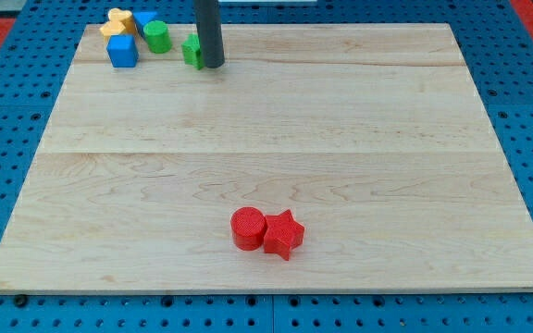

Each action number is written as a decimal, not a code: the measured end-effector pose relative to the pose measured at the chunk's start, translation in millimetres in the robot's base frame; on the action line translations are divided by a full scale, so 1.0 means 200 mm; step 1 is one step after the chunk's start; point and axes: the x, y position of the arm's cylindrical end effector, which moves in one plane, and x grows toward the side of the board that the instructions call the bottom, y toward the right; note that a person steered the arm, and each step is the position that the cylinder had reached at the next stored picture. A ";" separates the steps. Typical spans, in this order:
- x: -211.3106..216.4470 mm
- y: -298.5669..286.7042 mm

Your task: Move green blocks to the top left of the board

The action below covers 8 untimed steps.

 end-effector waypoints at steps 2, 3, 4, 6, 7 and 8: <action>-0.08 0.02; -0.12 -0.02; -0.13 -0.07; -0.12 -0.21; -0.02 0.02; 0.35 0.48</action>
